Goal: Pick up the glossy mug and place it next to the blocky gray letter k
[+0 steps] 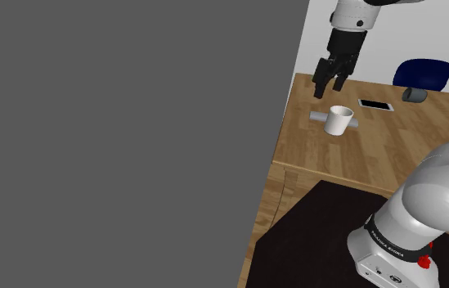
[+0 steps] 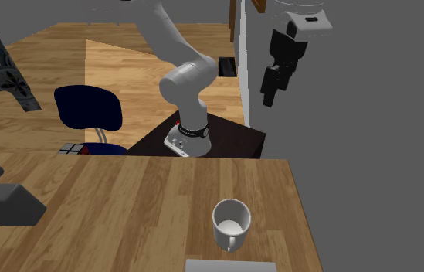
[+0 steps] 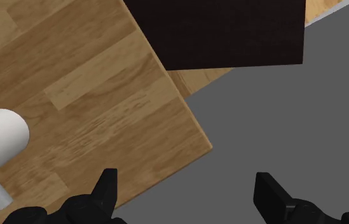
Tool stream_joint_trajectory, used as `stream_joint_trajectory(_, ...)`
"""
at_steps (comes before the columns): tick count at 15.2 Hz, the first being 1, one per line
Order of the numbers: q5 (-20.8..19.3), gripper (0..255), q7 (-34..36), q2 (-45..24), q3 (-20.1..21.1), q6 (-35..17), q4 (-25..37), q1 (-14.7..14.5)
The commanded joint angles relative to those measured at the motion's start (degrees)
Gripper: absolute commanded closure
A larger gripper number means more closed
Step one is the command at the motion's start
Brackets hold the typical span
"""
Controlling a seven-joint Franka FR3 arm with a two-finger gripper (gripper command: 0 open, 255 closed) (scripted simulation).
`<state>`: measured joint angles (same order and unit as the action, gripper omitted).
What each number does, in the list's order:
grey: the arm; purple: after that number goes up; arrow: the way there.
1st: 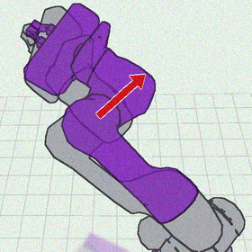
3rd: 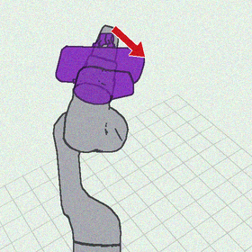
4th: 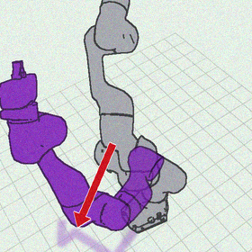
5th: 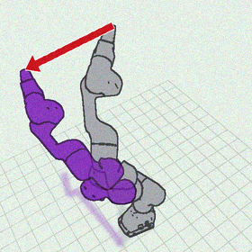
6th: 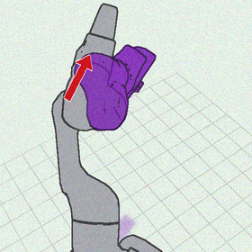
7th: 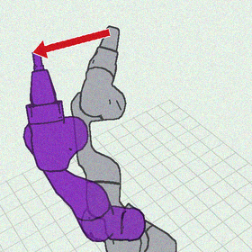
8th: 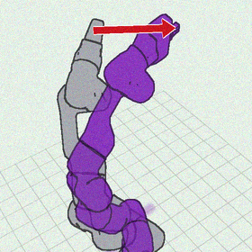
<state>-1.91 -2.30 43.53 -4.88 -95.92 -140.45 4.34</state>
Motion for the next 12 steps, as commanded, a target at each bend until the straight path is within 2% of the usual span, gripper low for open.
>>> stream_joint_trajectory(1,-1.7,0,-1.8,-0.6,-1.8,-3.0,-2.0,1.0)
stream_joint_trajectory(12,-9.7,0,-11.5,-10.5,-12.8,-20.5,-6.9,6.5)
